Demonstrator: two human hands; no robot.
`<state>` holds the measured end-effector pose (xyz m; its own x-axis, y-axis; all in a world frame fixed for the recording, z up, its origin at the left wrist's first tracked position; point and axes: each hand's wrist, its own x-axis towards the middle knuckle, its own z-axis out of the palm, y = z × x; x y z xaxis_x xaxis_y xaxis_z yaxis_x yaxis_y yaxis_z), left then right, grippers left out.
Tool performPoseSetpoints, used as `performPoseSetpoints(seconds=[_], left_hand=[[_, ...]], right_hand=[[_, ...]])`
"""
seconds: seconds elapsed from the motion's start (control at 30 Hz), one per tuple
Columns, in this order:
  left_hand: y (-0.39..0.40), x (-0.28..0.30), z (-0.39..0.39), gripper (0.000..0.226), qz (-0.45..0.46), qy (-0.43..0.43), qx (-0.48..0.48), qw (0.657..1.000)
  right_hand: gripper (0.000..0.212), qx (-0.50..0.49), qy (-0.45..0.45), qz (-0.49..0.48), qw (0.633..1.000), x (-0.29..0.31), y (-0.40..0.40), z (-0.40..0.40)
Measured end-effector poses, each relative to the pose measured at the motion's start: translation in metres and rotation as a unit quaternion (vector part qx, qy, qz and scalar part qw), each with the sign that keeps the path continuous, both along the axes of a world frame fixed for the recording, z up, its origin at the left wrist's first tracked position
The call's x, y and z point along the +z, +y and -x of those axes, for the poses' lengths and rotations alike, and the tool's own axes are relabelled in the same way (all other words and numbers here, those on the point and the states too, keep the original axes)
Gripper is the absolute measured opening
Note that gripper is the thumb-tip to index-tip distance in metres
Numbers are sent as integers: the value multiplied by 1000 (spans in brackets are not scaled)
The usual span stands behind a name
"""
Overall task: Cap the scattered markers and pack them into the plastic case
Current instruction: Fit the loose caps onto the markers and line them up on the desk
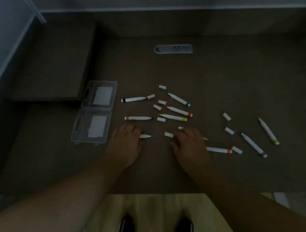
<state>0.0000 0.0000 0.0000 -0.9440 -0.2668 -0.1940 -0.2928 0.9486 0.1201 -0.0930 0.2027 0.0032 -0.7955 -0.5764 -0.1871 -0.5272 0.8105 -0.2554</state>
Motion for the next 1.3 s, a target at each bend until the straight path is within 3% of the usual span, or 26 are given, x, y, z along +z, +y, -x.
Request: performPoseSetpoints(seconds=[0.43, 0.7, 0.97, 1.3], left_hand=[[-6, -7, 5, 25, -10, 29, -15, 999], [-8, -6, 2, 26, -51, 44, 22, 997], [-6, -7, -3, 19, -111, 20, 66, 991], [0, -10, -17, 23, -93, 72, 57, 991]], right_hand=[[26, 20, 35, 12, 999, -16, -30, 15], [19, -12, -48, 8, 999, -1, -35, 18], [12, -115, -126, 156, 973, 32, -30, 2], [10, -150, -99, 235, 955, 53, -25, -13]])
